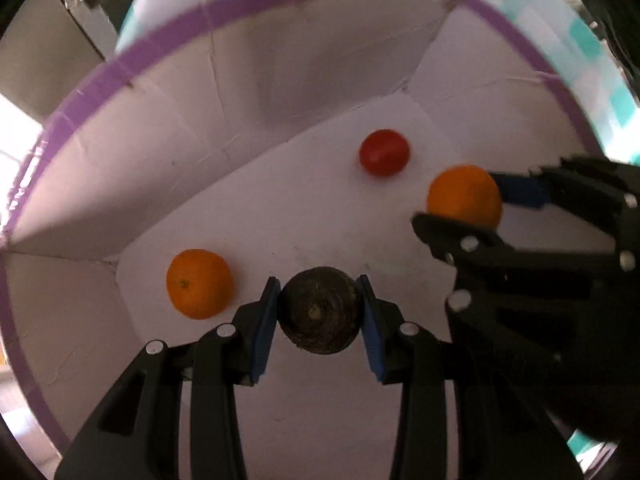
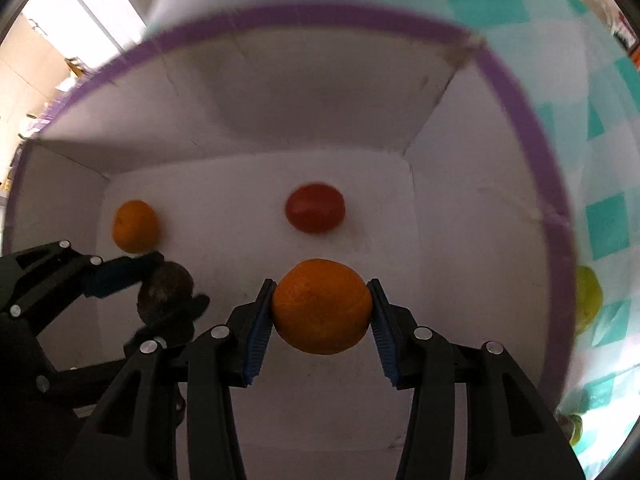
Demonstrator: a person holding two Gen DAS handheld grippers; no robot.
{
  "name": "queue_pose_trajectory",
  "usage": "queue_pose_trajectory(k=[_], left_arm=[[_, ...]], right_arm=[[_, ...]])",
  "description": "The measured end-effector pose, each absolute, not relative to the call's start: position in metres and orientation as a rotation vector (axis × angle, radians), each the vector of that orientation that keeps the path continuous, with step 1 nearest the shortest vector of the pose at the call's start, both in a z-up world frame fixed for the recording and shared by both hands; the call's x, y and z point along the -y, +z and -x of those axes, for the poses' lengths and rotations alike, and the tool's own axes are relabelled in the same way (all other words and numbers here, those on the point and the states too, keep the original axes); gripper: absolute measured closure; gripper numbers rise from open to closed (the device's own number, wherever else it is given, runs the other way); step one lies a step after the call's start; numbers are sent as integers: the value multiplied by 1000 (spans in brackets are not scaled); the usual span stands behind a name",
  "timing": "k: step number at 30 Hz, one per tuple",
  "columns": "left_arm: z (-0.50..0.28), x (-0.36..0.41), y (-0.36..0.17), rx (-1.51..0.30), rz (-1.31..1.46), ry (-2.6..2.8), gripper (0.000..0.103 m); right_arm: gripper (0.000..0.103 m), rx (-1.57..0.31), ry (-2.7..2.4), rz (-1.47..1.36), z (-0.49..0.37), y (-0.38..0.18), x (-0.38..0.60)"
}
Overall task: Organize fruits
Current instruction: 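Open both tools to drop the brown fruit and orange into the box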
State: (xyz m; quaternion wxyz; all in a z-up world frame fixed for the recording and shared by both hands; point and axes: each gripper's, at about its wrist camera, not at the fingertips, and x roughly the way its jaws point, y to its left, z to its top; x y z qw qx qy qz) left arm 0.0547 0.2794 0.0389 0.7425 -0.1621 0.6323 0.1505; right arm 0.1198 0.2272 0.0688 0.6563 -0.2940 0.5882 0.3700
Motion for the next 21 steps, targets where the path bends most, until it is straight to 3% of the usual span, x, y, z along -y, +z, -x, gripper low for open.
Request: queue_pose_trajectory(k=[9,10,12,15,21], left_arm=[[-66,-286,22,-1434,336,346,62],[-67,-287,23,-1429,337,351,59],[-66,-288,32,-1383,338,354,35],[-58,-282,59,-1300,295,373,25],[-16,-260,142,-1168,174,380,16]], right_arm=[[55,-1445,774,621,-126,53,-216],[47,-1445,762,606,-128,54,-213],[42,-1416,779,549,-131,63,-210],[39,-1319,800,523,-118,87,-200],[30,-1172,755,345,-79,182,-142]])
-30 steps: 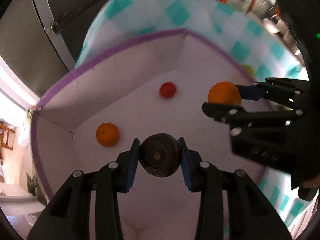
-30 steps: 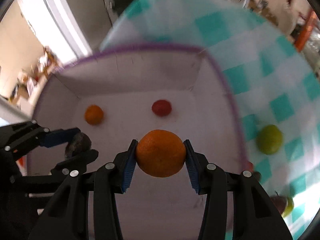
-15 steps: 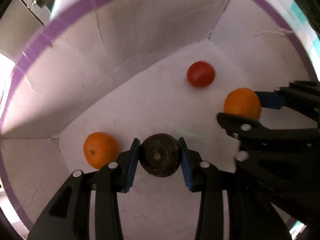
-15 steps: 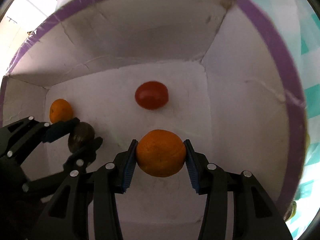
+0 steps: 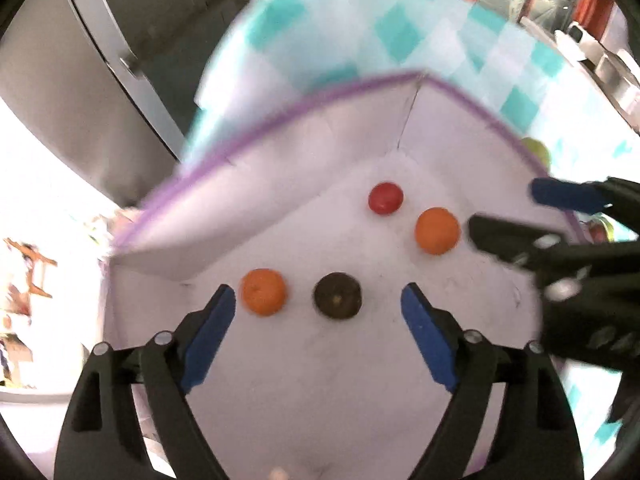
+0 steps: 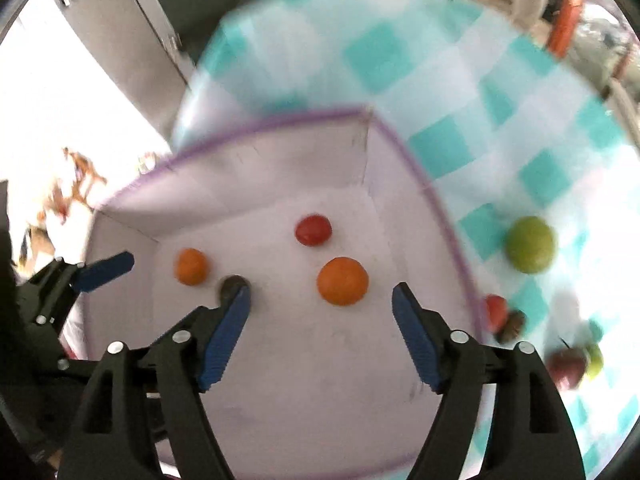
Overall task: Organize fruits
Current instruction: 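Open both tools to drop the brown fruit and orange into the box, then move both open tools back toward the remaining fruits on the cloth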
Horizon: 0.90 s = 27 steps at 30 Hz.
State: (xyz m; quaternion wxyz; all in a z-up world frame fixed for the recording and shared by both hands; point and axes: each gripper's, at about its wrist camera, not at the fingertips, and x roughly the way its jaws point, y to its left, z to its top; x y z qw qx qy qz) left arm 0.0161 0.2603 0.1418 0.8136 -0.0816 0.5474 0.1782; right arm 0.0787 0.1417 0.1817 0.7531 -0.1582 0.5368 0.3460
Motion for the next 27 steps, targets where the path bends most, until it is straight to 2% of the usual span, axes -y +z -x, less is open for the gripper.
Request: queue_pose_trajectory(k=[3,8,12,18,27], left_arm=[[26,-254,195,-1063,145,368,8],[82,-210,278,-832,66,297,2],[119,-167,304,-725,-1,210,2],[161,-91,311,-671,-97,6,2],[191,-43,276,-702,-229,-239,2]], right_arm=[[25,-1074,735,298,-53,238,-117],[18,-930,667,272,-4,309,-65],[18,-849,602,271,44,344,-10],[16,-762,500,244,112,373,74],[16,-677,374,195,171,373,139]])
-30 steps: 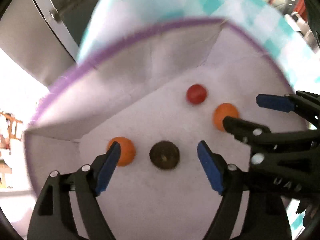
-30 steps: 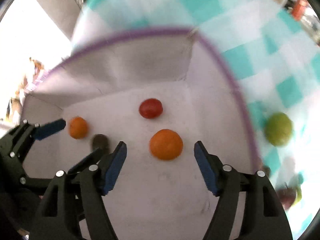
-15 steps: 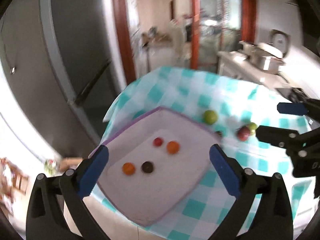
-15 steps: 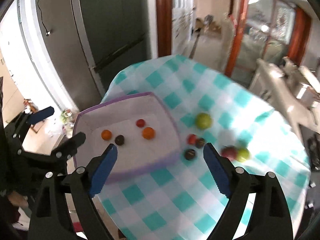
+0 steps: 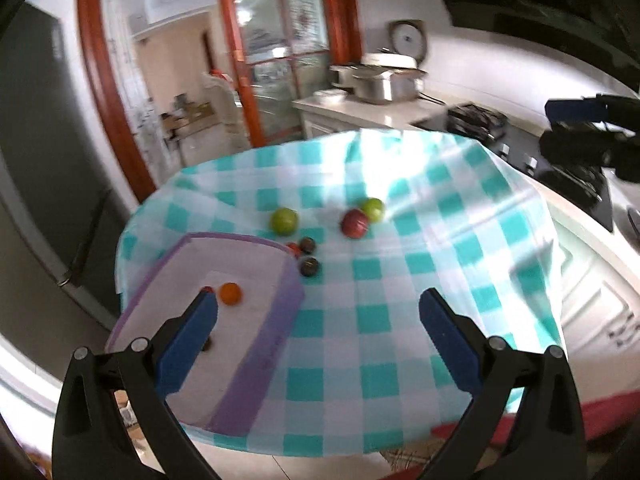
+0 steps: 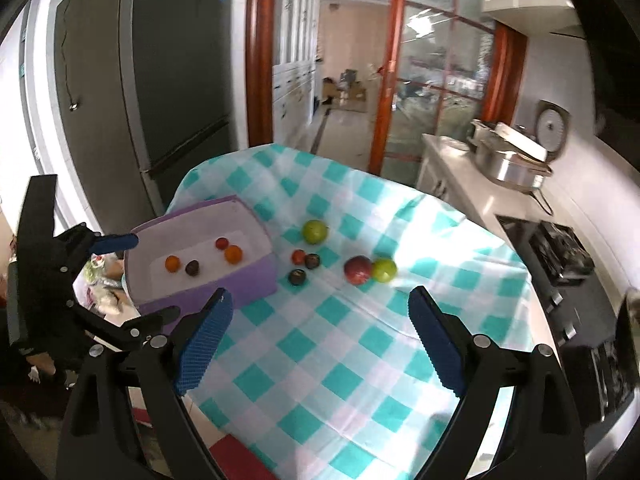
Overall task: Organize fruits
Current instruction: 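Move both open tools back toward the remaining fruits on the cloth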
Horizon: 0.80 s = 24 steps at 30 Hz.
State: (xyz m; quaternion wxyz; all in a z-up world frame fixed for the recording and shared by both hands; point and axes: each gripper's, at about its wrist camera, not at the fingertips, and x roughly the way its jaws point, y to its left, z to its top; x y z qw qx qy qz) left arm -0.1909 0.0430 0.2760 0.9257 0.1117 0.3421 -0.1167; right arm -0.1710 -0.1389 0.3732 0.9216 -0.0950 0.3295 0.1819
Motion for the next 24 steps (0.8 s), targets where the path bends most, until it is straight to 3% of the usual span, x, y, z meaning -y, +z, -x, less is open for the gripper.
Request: queue_pose_trajectory(k=[11,24], left_arm=[[166,-42,217,-843,-127,-310,2],[105,-9,130,-1014,-221,-306,2]], right_arm=[[16,-704,230,90,188,328,182],[16,-931,222,16,55,210,185]])
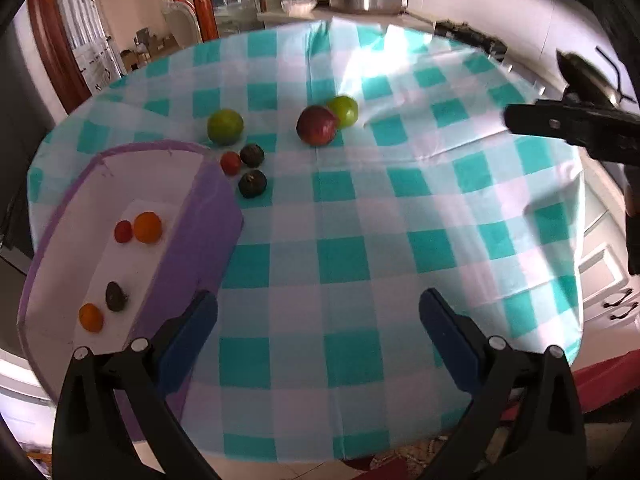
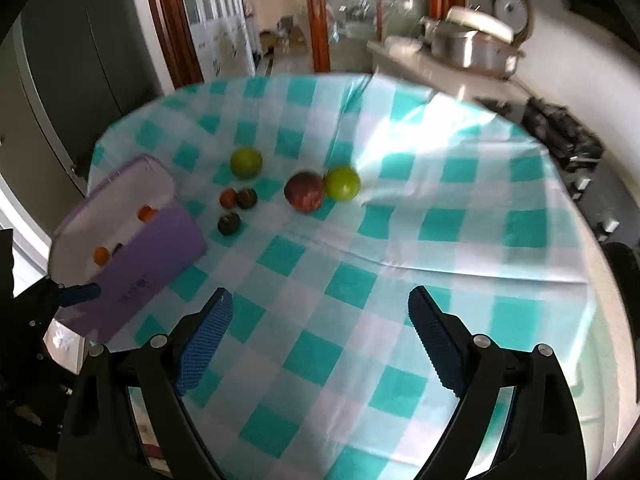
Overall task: Organize fruits
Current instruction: 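Move both open tools back toward the remaining fruits on the cloth, then grasp the dark red apple with the right tool while the left tool grasps a brown fruit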
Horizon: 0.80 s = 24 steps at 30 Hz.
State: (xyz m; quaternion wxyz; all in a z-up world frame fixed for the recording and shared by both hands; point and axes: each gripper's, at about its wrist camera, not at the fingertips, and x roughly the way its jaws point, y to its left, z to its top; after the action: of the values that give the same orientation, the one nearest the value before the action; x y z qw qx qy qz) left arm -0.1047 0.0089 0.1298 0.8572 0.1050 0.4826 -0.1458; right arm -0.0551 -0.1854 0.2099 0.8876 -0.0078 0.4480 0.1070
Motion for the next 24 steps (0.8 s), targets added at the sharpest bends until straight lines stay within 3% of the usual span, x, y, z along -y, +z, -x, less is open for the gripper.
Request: queue_pose_trajectory(k=[11,24], left_arm=[[26,31,58,-1102,-231,-239,2],[-52,39,16,-1064,-300,-167,2]], right_arm=[[17,-1095,318,49,-81,100,160],[17,-1091,424,98,-197,50,83]])
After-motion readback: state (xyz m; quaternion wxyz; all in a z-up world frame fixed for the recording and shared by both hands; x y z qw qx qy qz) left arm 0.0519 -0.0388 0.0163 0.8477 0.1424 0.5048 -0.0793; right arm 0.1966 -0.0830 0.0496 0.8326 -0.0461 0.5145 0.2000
